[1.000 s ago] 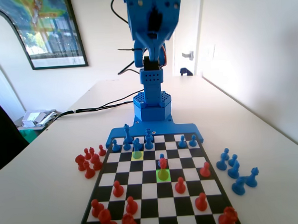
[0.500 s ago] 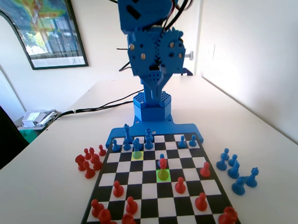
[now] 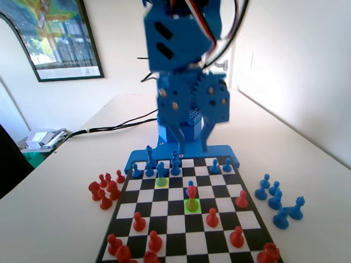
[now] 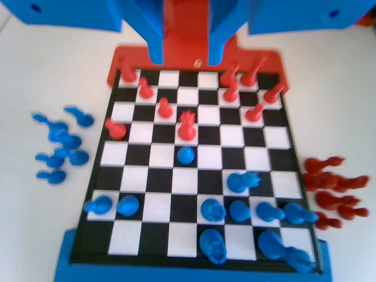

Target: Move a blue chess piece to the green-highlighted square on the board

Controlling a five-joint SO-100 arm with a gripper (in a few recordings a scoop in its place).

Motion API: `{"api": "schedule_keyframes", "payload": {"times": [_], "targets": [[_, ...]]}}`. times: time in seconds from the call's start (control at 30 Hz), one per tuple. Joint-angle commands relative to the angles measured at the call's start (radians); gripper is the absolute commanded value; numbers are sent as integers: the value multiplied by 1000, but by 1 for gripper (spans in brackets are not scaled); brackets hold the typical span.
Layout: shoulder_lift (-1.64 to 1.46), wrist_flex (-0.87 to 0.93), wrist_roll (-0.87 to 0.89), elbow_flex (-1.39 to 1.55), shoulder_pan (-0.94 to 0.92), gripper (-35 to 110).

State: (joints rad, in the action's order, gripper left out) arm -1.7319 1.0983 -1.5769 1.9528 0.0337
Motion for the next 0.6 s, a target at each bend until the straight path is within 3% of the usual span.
{"api": "schedule_keyframes", "payload": {"times": [0.0, 0.57], "targets": [[-8, -40, -20, 38, 15, 12], [221, -49, -38, -103, -17, 12]]}}
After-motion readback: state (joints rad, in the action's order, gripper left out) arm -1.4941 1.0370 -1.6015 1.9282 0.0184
